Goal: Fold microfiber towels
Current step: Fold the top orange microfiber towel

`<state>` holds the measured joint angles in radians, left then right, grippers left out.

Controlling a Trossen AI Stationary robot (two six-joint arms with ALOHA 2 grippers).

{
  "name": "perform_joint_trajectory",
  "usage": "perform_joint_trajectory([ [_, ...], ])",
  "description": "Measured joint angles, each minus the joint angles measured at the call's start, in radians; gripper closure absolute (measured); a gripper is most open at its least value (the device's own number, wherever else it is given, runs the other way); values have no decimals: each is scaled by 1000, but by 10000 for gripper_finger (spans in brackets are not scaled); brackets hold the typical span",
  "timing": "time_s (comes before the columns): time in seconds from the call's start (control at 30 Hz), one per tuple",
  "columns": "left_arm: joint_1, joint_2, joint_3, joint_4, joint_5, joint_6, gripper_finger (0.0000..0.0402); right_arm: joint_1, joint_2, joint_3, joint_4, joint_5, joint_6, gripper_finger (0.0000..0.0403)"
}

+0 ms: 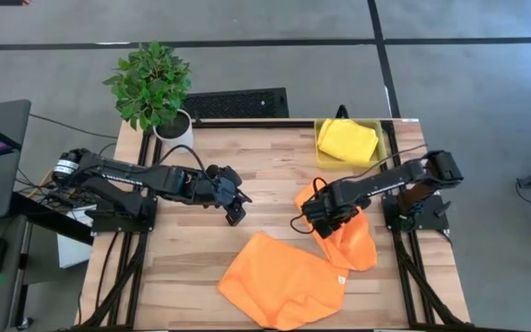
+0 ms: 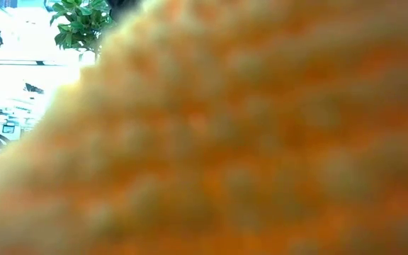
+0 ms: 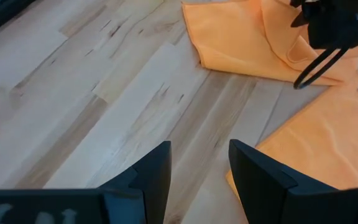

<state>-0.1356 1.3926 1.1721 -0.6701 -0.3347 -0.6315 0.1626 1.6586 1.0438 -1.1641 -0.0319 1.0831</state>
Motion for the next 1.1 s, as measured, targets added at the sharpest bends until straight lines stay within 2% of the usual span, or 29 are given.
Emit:
perform_joint_trajectory([
  [0.1,0,0,0,-1,5,0,248,-1,15,-1,7,2,-27,237],
  [0.2,0,0,0,-6,17,0,248,-1,14,1,24,5,-99,265],
  [0.43,3,0,0,-30,32,-18,248,8,-23,46,28,6,-209,387],
  [0.6,36,2,0,-32,121,-40,248,8,-77,128,27,7,-294,390],
  [0.73,77,39,0,-4,159,39,248,21,-117,197,24,5,-373,395],
  [0.83,118,86,0,59,227,132,248,45,-155,232,17,-21,-470,395],
  [0.93,153,150,0,195,326,240,248,76,-179,249,17,-45,-543,399],
  [1.1,183,256,0,437,458,553,249,131,-211,263,1,-86,-639,395],
])
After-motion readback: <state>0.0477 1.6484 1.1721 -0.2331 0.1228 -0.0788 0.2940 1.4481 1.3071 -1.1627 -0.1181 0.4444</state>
